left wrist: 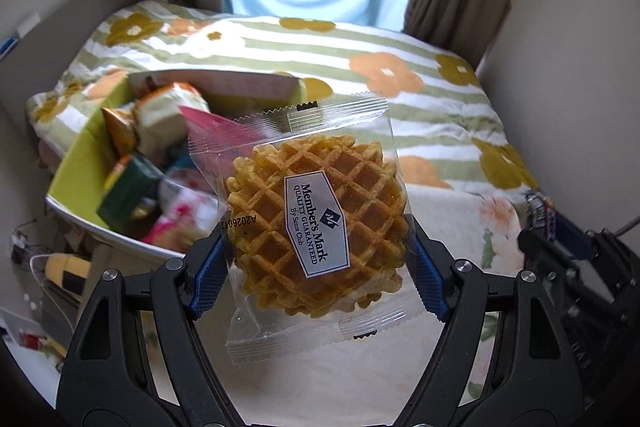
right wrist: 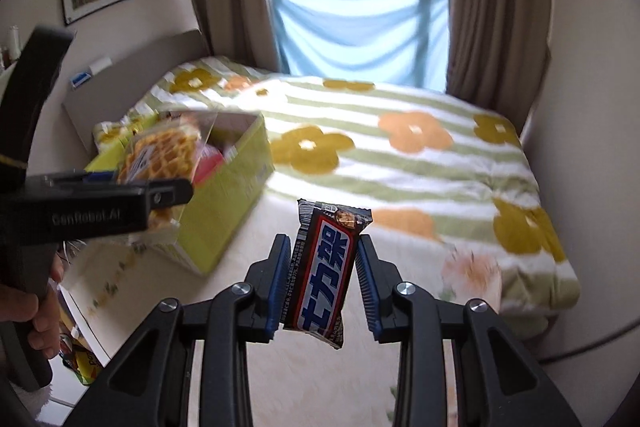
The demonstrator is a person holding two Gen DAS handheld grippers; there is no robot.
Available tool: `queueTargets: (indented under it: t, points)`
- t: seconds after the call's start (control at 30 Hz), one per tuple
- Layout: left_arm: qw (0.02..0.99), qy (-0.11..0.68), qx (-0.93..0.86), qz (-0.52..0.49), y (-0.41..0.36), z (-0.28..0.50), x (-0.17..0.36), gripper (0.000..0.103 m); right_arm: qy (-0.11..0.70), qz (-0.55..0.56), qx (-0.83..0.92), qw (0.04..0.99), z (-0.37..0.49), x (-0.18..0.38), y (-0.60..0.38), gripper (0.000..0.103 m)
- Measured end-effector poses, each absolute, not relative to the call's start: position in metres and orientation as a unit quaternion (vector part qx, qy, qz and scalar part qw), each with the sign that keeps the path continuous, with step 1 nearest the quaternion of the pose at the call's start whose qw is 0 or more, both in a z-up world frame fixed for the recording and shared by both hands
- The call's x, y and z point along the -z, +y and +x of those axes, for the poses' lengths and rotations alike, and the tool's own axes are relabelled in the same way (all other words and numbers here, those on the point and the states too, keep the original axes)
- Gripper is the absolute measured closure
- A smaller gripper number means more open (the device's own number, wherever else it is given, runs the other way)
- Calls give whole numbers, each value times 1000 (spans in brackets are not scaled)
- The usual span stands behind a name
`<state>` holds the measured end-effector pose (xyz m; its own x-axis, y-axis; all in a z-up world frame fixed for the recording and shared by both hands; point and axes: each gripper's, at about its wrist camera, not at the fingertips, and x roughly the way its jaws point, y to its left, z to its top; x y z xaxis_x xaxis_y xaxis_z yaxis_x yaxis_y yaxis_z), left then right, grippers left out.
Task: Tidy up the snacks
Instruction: 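Carry the waffle and chocolate bar over the yellow box and release them inside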
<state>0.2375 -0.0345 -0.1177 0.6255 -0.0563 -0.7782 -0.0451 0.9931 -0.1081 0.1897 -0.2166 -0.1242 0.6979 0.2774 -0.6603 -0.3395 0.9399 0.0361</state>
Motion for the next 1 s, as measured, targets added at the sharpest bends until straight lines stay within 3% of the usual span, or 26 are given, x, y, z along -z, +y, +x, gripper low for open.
queueTargets:
  t: [0.33, 0.73, 0.83, 0.9, 1.0]
  points:
    - [897, 431, -41, -86, 97, 269, 105, 27, 330, -32, -214, 919, 242, 99, -113, 73]
    - [875, 477, -27, -82, 207, 317, 155, 26, 365, -16, -226, 903, 294, 120, 4, 73]
    - [874, 482, -9, -64, 216, 325, 170, 19, 379, -13, -222, 898, 299, 129, 21, 73]
    - [871, 488, -8, -54, 219, 327, 178, 0, 387, -14, -219, 896, 301, 134, 28, 73]
    - [868, 494, 2, -46, 223, 324, 189, 0, 399, -13, -215, 891, 302, 142, 37, 73]
